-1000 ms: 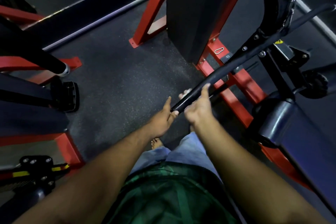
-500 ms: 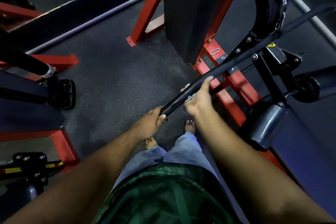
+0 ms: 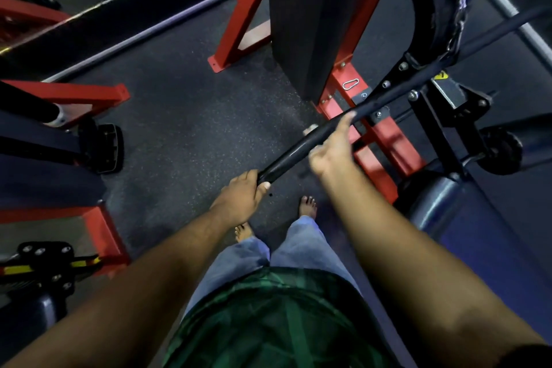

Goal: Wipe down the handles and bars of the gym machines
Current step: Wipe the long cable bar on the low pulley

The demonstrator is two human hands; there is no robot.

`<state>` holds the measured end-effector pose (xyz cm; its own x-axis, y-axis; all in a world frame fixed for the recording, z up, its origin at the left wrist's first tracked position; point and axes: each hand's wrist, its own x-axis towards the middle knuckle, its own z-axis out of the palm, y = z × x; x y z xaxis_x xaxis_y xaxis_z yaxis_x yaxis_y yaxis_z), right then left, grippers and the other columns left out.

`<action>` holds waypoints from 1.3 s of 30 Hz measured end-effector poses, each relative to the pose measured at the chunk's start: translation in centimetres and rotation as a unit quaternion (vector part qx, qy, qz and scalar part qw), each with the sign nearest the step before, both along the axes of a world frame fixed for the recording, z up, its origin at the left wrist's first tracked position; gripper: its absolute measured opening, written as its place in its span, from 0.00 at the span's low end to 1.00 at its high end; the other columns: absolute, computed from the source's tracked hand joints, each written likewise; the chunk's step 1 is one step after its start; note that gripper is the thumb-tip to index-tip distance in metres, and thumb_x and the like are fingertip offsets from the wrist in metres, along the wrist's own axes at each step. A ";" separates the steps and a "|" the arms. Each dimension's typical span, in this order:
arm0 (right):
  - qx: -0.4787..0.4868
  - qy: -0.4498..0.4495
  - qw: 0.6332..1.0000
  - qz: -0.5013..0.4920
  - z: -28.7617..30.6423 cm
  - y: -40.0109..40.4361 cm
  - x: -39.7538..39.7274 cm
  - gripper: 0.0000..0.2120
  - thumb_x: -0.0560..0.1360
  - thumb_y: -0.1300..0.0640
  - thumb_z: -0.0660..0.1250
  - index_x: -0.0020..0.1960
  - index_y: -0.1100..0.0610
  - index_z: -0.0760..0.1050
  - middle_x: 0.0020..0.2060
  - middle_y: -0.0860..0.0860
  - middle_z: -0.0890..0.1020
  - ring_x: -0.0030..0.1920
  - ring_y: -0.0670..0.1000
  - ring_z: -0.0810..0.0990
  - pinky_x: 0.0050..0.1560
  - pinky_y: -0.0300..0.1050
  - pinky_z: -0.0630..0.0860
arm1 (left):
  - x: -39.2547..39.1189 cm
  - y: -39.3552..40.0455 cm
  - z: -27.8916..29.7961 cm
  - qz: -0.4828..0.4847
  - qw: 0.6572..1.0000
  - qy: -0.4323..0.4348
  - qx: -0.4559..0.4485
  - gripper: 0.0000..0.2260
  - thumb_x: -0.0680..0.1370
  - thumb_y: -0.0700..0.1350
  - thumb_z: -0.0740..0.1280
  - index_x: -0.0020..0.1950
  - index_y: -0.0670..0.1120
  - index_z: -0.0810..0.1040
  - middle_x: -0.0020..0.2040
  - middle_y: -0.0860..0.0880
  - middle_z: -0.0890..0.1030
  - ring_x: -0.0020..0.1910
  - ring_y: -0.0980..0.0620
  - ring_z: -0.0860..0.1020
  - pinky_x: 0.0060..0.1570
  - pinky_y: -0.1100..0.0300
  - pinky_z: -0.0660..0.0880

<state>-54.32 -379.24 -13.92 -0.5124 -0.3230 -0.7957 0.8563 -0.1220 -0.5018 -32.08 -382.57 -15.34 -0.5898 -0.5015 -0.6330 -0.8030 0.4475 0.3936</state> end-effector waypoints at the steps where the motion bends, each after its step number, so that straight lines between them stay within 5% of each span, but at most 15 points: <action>1: 0.014 0.008 1.000 -0.016 0.4 -0.1 -2.5 0.28 0.77 0.30 0.60 0.55 0.56 0.71 0.41 0.56 0.77 0.43 0.56 0.80 0.60 0.53 0.80 | -0.1 0.1 -0.1 -0.006 1.000 -0.001 -0.007 0.22 0.86 0.58 0.53 0.74 0.45 0.66 0.66 0.41 0.75 0.64 0.40 0.74 0.63 0.41 0.72; 3: 0.044 0.015 0.998 -0.032 1.2 -0.1 -5.0 0.30 0.76 0.29 0.60 0.56 0.56 0.71 0.42 0.56 0.77 0.49 0.58 0.81 0.63 0.55 0.79 | -0.5 0.4 0.0 -0.020 1.000 0.006 -0.013 0.25 0.87 0.55 0.53 0.81 0.46 0.59 0.72 0.42 0.71 0.69 0.40 0.72 0.67 0.41 0.70; 7: 0.041 0.009 0.999 0.013 0.9 0.2 0.1 0.25 0.78 0.32 0.62 0.52 0.55 0.72 0.38 0.51 0.78 0.35 0.50 0.78 0.43 0.44 0.79 | -2.9 1.3 0.1 -0.041 0.999 0.007 -0.008 0.32 0.86 0.49 0.59 0.84 0.43 0.46 0.77 0.41 0.65 0.73 0.39 0.69 0.70 0.41 0.68; 9: 0.041 -0.020 0.997 0.069 0.3 0.9 3.8 0.22 0.79 0.34 0.62 0.48 0.54 0.73 0.39 0.50 0.80 0.36 0.48 0.78 0.43 0.42 0.77 | -4.1 1.5 0.3 -0.045 0.999 -0.009 -0.026 0.36 0.84 0.50 0.62 0.84 0.41 0.44 0.77 0.39 0.65 0.72 0.38 0.69 0.69 0.42 0.69; 14: 0.017 -0.008 1.000 0.015 0.1 0.3 -1.6 0.26 0.77 0.31 0.61 0.54 0.55 0.72 0.38 0.54 0.78 0.37 0.52 0.79 0.49 0.48 0.81 | -4.8 1.0 0.0 -0.008 1.000 -0.004 0.001 0.33 0.83 0.61 0.61 0.78 0.40 0.58 0.73 0.37 0.69 0.69 0.37 0.72 0.66 0.43 0.71; 19: 0.061 0.044 0.996 -0.052 -1.1 0.4 -11.6 0.38 0.74 0.27 0.61 0.68 0.56 0.74 0.65 0.53 0.79 0.63 0.54 0.80 0.71 0.53 0.72 | -5.3 0.9 -0.9 0.063 0.998 0.015 0.019 0.21 0.83 0.65 0.56 0.56 0.47 0.66 0.48 0.45 0.75 0.46 0.44 0.76 0.41 0.51 0.68; 21: 0.054 0.048 0.996 -0.044 -0.5 0.3 -9.9 0.33 0.77 0.30 0.61 0.67 0.57 0.74 0.59 0.52 0.81 0.58 0.51 0.81 0.68 0.50 0.75 | -5.6 1.1 -1.1 0.062 0.998 0.016 0.011 0.20 0.84 0.64 0.54 0.55 0.47 0.66 0.45 0.46 0.74 0.43 0.45 0.74 0.40 0.52 0.66; 23: 0.039 0.018 0.999 -0.012 -0.6 0.5 -5.6 0.28 0.79 0.33 0.61 0.61 0.56 0.75 0.44 0.50 0.82 0.44 0.50 0.82 0.54 0.48 0.79 | -5.5 1.2 -1.4 0.061 0.998 0.020 0.003 0.19 0.85 0.62 0.54 0.56 0.45 0.66 0.45 0.45 0.74 0.43 0.44 0.75 0.40 0.52 0.66; 25: 0.032 -0.024 0.998 0.041 -0.8 0.9 -1.5 0.28 0.78 0.32 0.61 0.57 0.56 0.75 0.39 0.51 0.82 0.38 0.50 0.80 0.47 0.45 0.79 | -5.6 1.1 -1.6 0.063 0.998 0.022 -0.003 0.20 0.85 0.62 0.54 0.58 0.44 0.67 0.46 0.44 0.76 0.44 0.43 0.76 0.41 0.52 0.67; 29: 0.014 -0.034 0.999 0.020 -0.8 0.6 -4.0 0.31 0.75 0.29 0.61 0.58 0.57 0.74 0.40 0.56 0.79 0.38 0.54 0.80 0.52 0.50 0.80 | -5.4 1.1 -1.6 0.061 0.998 0.025 -0.007 0.20 0.84 0.62 0.54 0.57 0.45 0.67 0.44 0.46 0.75 0.42 0.45 0.75 0.40 0.52 0.67; 32: 0.036 0.012 0.997 -0.072 -1.3 0.1 -11.0 0.32 0.77 0.30 0.61 0.65 0.57 0.74 0.52 0.54 0.81 0.53 0.54 0.83 0.61 0.53 0.78 | -5.3 1.1 -1.6 0.067 0.997 0.025 -0.001 0.20 0.84 0.63 0.55 0.57 0.45 0.67 0.42 0.48 0.75 0.41 0.46 0.75 0.40 0.52 0.67; 34: 0.055 0.040 0.992 -0.107 -2.1 0.1 -13.6 0.27 0.80 0.34 0.59 0.60 0.56 0.77 0.59 0.51 0.81 0.57 0.52 0.81 0.63 0.49 0.78 | -5.4 1.2 -1.6 0.072 0.997 0.027 0.006 0.21 0.84 0.63 0.54 0.59 0.45 0.68 0.44 0.47 0.76 0.43 0.46 0.76 0.41 0.52 0.69; 36: 0.072 0.046 0.990 -0.113 -2.2 0.2 -12.8 0.16 0.84 0.42 0.60 0.50 0.54 0.76 0.51 0.51 0.81 0.45 0.48 0.80 0.48 0.41 0.80 | -5.3 1.3 -1.7 0.077 0.997 0.029 0.009 0.20 0.84 0.63 0.55 0.60 0.46 0.68 0.45 0.46 0.76 0.44 0.46 0.76 0.43 0.51 0.70; 39: 0.083 0.033 0.991 -0.100 -2.0 1.0 -7.3 0.13 0.86 0.54 0.60 0.43 0.54 0.72 0.30 0.44 0.73 0.26 0.41 0.70 0.29 0.34 0.66 | -5.1 1.3 -1.8 0.080 0.996 0.040 0.006 0.20 0.84 0.63 0.55 0.59 0.46 0.68 0.44 0.47 0.76 0.43 0.47 0.76 0.41 0.52 0.69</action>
